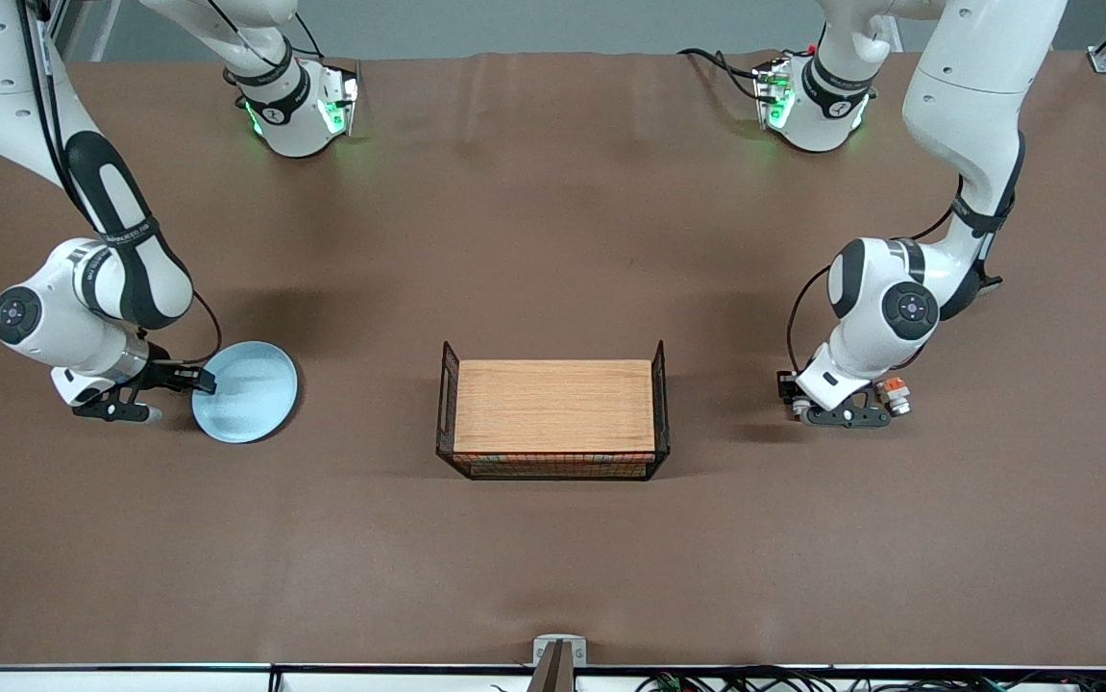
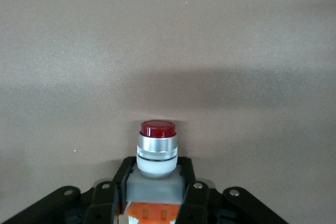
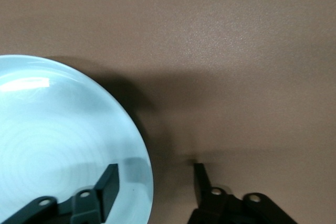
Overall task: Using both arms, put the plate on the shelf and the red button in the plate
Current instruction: 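Grasp the plate rim with the right gripper while the left gripper grasps the button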
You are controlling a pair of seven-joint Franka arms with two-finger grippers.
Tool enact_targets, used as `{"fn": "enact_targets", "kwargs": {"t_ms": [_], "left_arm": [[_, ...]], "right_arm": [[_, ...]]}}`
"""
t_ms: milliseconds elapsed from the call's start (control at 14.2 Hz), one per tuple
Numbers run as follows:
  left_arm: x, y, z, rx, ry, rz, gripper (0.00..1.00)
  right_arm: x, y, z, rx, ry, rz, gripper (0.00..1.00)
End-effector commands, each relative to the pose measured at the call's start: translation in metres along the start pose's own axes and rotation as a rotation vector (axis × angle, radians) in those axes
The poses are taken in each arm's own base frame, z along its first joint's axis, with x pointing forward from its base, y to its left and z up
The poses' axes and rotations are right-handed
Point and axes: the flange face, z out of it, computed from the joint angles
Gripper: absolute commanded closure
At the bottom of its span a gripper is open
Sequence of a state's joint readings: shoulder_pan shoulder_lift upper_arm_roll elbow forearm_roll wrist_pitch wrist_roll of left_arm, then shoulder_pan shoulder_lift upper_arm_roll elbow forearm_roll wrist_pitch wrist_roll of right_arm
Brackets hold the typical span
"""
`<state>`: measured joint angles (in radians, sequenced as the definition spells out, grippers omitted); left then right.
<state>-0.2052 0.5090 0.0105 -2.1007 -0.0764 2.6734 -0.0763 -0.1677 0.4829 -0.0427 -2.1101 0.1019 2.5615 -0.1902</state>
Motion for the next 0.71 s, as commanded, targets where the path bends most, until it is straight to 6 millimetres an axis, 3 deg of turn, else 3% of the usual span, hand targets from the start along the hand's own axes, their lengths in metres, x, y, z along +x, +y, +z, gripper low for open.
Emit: {"fn": "enact_targets", "kwargs": {"t_ms": [0,212,636], "left_arm": [[0.014,-0.003,-0.014,-0.004,0.039,0.005,0.7],[0.024,-0.005,-0.058,-0.01,0.054,-0.002,0.7],[0.06,-0.012,-0.196,-0.023,-0.035,-0.03,0.7]], "right_arm": [[-0.002,-0.002,0.003,0.011,0.007,0.008,0.42],[-0.002,-0.003,0.003,0.011,0.006,0.008,0.51],[0.0,-0.002,0.001,0.022,0.009,0.032,0.7]]}}
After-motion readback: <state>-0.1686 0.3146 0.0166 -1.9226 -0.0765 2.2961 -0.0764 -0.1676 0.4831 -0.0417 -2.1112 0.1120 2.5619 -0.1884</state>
